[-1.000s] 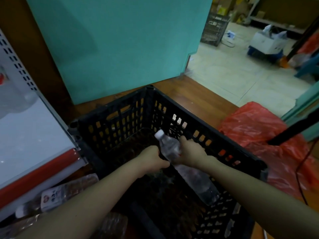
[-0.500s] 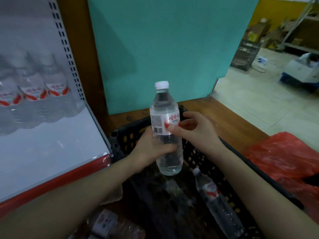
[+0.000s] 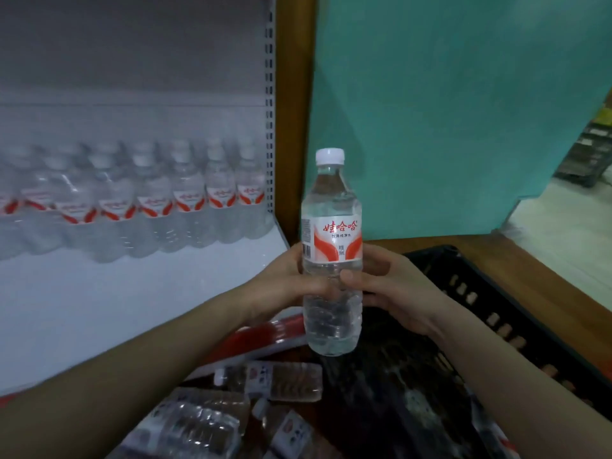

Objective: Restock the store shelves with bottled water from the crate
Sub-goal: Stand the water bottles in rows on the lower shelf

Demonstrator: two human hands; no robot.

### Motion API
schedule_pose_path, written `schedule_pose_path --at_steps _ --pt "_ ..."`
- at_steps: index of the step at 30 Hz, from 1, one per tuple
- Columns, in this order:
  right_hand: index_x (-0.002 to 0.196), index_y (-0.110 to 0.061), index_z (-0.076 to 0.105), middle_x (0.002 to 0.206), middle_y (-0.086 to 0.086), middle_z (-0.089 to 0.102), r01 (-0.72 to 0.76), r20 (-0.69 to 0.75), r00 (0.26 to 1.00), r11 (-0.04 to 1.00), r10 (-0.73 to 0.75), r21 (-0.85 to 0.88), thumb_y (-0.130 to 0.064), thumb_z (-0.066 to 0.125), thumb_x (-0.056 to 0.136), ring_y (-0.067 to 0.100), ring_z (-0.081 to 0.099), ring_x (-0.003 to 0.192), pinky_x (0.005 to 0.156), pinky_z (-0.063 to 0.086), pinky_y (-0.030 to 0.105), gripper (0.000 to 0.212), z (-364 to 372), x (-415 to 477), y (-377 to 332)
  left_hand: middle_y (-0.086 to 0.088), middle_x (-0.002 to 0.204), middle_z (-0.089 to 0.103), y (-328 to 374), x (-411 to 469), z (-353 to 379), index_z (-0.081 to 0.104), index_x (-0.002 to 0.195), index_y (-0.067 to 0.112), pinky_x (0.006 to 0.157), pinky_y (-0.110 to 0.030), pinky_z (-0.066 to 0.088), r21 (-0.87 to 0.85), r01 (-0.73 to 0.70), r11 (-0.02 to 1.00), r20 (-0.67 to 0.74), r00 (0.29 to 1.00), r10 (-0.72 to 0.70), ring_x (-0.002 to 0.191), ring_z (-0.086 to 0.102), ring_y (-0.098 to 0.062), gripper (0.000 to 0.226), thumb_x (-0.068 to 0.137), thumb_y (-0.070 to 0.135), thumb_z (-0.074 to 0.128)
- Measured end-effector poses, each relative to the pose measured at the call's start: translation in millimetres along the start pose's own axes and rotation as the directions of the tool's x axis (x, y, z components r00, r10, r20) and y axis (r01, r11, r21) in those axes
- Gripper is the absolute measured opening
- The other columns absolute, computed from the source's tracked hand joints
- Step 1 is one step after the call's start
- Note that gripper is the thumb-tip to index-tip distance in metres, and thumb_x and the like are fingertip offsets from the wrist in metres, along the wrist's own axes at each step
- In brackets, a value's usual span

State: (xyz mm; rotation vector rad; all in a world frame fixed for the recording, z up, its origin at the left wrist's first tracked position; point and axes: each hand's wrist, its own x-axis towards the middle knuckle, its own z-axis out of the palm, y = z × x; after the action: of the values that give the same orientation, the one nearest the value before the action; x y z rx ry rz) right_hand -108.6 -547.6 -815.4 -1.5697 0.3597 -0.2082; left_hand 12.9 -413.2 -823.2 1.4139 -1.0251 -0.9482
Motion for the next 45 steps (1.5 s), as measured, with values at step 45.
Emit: schedule_pose_path --at_steps 45 --pt "0.08 -0.001 0.067 0.079 0.011 0.068 0.079 0.043 0.997 0.931 -0.068 -0.357 -0.024 0.066 0.083 0.022 0.063 0.075 0.069 0.048 0.023 0.024 414.6 266.4 109.9 0.002 0.13 0.057 -172.9 -171.8 -345.4 0.046 0.131 0.017 0.079 -0.007 0.037 0.291 0.324 0.9 -0.868 0.485 0.107 0.116 0.055 -0.017 0.055 0.082 0.029 0.067"
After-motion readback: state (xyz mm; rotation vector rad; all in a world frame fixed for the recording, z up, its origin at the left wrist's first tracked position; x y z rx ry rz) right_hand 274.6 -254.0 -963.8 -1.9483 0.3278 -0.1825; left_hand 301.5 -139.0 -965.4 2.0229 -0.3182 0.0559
